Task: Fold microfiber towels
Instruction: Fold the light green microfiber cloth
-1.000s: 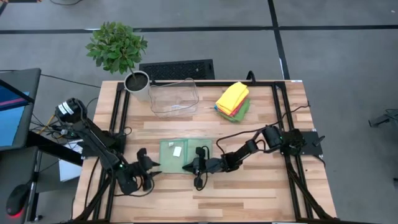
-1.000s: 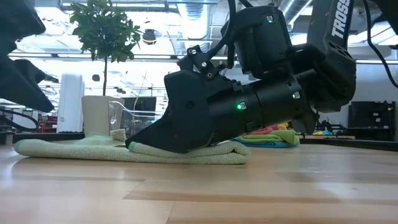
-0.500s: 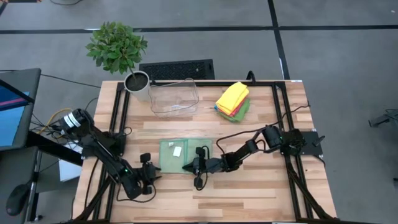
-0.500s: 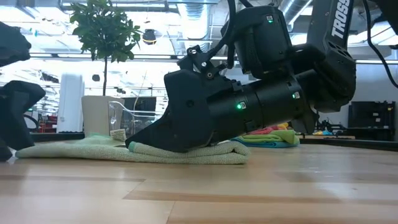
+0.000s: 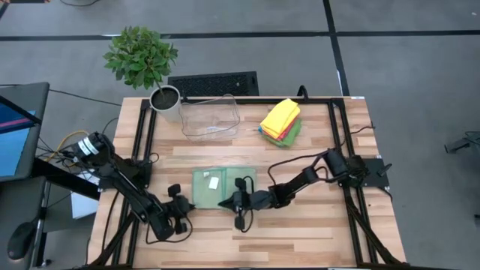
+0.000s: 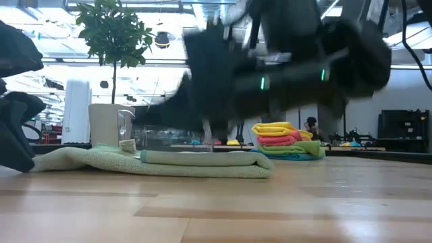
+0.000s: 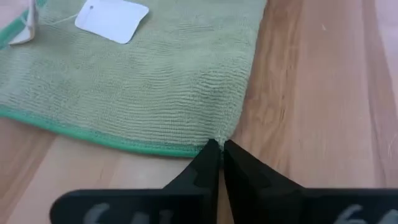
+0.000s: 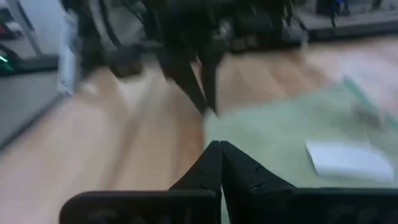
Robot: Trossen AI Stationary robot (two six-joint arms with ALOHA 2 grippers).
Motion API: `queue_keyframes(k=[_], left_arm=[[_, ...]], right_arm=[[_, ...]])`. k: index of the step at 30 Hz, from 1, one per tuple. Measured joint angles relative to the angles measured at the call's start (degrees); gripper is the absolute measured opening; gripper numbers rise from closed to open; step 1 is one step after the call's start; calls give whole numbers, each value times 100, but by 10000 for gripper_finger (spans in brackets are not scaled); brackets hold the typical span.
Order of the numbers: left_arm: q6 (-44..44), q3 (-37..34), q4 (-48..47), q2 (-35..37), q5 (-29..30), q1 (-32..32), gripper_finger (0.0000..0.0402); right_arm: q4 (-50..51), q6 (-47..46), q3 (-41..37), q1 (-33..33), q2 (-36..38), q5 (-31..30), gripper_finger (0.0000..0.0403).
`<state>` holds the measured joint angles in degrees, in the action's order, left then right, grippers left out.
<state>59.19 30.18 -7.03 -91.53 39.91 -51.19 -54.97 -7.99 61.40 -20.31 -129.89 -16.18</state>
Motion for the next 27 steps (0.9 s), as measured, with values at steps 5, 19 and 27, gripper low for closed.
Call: queue_keyframes(k=[5, 19, 27], left_arm=[[-238, 565, -813, -11, -294, 159, 8], [-732, 1417, -1900, -4, -391, 506, 3], [-2070, 2347, -2593, 0, -591, 960, 3]], right_arm=[[244, 64, 9, -126, 204, -1, 21], [824, -649, 13, -193, -226, -185, 17], [738, 75, -70, -412, 563, -332, 20]])
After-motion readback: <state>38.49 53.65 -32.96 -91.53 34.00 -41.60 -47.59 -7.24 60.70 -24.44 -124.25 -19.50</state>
